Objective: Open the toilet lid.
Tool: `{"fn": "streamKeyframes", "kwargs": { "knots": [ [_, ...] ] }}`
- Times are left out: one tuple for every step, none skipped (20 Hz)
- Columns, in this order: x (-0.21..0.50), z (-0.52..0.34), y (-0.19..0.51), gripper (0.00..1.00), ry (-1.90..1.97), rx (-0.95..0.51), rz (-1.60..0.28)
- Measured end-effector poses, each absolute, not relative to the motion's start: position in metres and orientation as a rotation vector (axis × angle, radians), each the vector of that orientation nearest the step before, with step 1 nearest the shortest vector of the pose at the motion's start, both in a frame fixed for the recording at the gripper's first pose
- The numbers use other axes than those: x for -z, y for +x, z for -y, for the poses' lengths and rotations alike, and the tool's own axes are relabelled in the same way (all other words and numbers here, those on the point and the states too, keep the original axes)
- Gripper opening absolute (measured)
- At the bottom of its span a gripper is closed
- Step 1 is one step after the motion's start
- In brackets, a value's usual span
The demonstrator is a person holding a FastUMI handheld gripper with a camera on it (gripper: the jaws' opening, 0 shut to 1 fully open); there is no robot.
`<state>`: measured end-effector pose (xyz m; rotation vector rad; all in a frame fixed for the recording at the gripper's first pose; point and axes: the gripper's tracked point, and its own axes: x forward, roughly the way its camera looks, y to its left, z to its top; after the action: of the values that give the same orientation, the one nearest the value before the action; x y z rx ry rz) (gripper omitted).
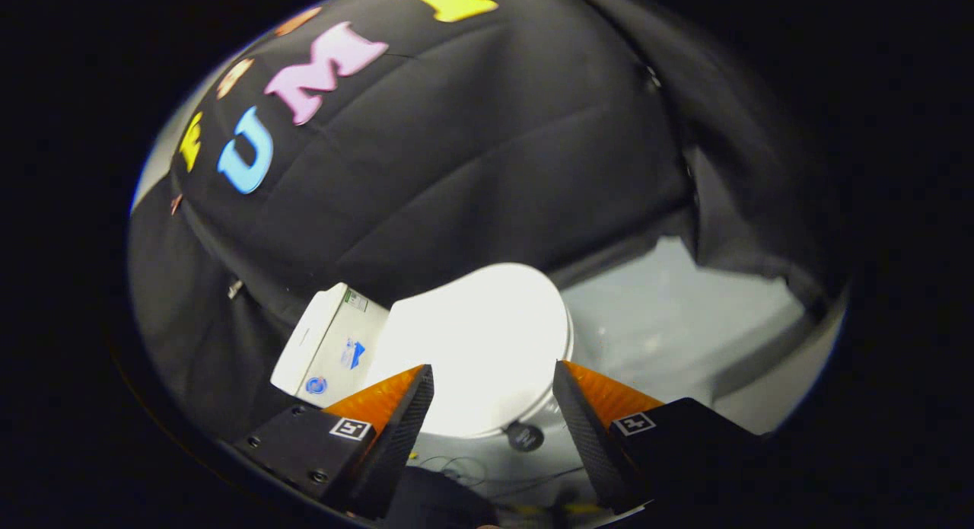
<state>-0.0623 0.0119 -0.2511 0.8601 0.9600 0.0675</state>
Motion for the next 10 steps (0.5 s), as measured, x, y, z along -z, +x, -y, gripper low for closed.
{"fn": "streamKeyframes", "kwargs": {
  "knots": [
    [0.264, -0.018, -0.07, 0.99, 0.94, -0.054, -1.017],
    [0.277, -0.026, -0.079, 0.99, 1.0, -0.049, -1.063],
    [0.291, -0.032, -0.085, 0.99, 1.03, -0.054, -1.083],
    [0.309, -0.037, -0.091, 0.99, 1.023, -0.049, -1.114],
    [0.323, -0.042, -0.098, 0.99, 1.019, -0.054, -1.141],
    [0.328, -0.049, -0.104, 0.99, 1.032, -0.076, -1.152],
    [0.335, -0.057, -0.112, 0.97, 1.039, -0.103, -1.186],
    [0.343, -0.059, -0.119, 0.97, 1.038, -0.109, -1.211],
    [0.352, -0.062, -0.124, 0.96, 1.042, -0.109, -1.235],
    [0.358, -0.066, -0.127, 0.97, 1.058, -0.113, -1.253]
  ]
}}
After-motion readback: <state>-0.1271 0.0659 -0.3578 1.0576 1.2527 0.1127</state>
